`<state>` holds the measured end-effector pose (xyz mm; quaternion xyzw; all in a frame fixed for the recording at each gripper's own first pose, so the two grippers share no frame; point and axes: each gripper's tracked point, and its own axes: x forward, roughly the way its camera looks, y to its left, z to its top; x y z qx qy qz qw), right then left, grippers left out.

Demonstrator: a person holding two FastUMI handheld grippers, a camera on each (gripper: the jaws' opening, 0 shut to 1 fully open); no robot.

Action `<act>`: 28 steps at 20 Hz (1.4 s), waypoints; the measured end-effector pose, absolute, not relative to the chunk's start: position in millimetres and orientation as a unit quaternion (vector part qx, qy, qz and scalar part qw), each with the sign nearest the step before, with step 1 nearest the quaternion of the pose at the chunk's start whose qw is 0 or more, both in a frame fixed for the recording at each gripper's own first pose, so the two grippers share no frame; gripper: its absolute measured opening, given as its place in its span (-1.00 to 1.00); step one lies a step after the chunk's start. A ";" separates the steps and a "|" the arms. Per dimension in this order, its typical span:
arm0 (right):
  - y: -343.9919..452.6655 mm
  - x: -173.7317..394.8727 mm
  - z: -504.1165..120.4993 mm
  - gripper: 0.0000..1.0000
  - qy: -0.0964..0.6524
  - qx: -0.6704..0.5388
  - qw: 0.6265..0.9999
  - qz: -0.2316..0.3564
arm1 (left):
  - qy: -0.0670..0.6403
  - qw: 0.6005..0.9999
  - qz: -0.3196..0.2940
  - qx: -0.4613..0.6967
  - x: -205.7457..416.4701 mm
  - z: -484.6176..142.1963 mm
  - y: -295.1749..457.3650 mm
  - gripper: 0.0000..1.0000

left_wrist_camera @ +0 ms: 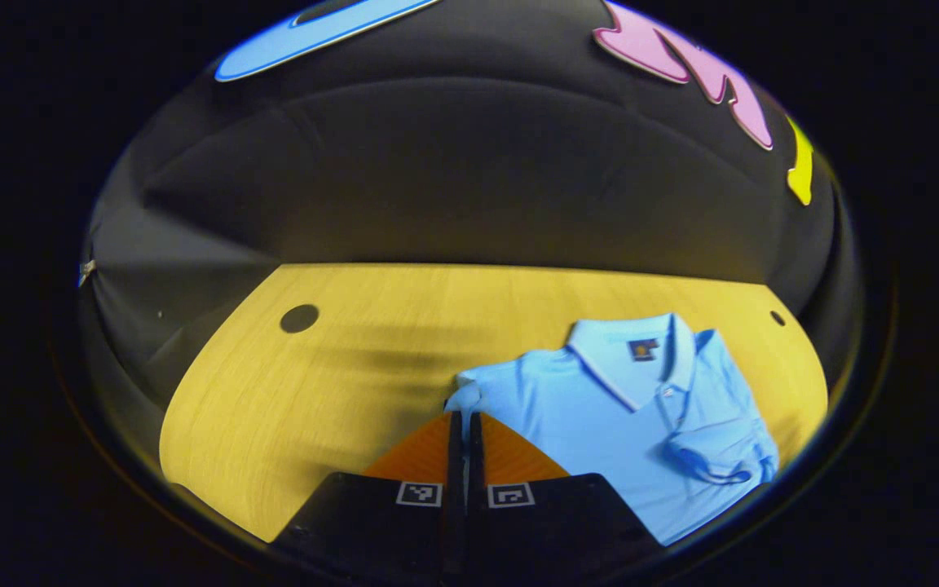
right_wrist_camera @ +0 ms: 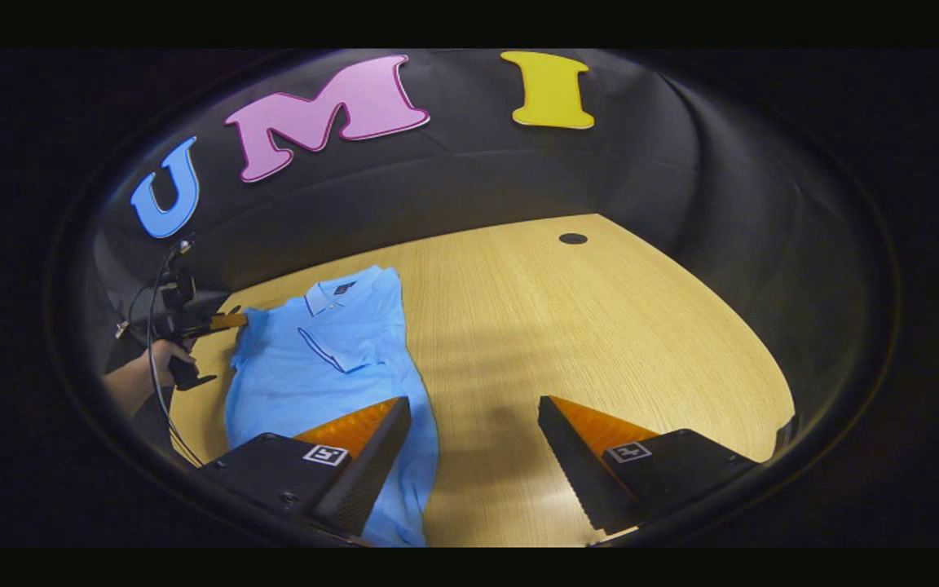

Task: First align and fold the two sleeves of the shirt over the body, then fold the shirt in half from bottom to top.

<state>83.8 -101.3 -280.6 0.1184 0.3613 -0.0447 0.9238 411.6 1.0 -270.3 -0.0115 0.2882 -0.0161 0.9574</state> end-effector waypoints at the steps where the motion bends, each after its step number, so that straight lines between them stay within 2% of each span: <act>1: -101.7 81.2 -279.6 0.83 0.361 0.117 0.924 -0.046 | 0.280 0.959 -0.033 -0.014 412.6 -261.5 -19.3 -0.88; 2: -100.3 77.6 -277.4 0.96 0.360 0.118 0.924 -0.047 | 0.277 0.959 -0.049 -0.018 411.4 -253.2 -39.4 -0.89; 6: -92.7 63.8 -266.9 0.96 0.357 0.125 0.925 -0.044 | 0.266 0.956 -0.118 -0.041 394.9 -228.9 -116.0 -0.84; 8: -88.2 53.6 -259.7 0.96 0.354 0.123 0.926 -0.041 | 0.262 0.949 -0.161 -0.069 379.0 -215.5 -145.5 -0.12; 11: -77.3 36.0 -252.9 0.96 0.357 0.124 0.925 -0.030 | 0.250 0.952 -0.166 -0.065 357.9 -197.9 -140.5 0.97; 16: -54.2 4.4 -243.3 0.96 0.361 0.115 0.926 -0.008 | 0.234 0.960 -0.150 -0.020 288.1 -173.4 -100.7 0.94; 20: -25.4 -26.5 -251.4 0.96 0.384 0.116 0.916 0.019 | 0.249 0.959 -0.136 0.002 194.6 -175.6 -73.4 0.94; 23: -6.6 -56.3 -273.0 0.96 0.421 0.081 0.902 0.055 | 0.283 0.951 -0.127 0.017 118.2 -203.9 -57.2 0.94; 28: 10.1 -85.1 -297.8 0.96 0.456 0.078 0.883 0.075 | 0.338 0.934 -0.112 0.010 27.4 -262.5 -48.1 0.94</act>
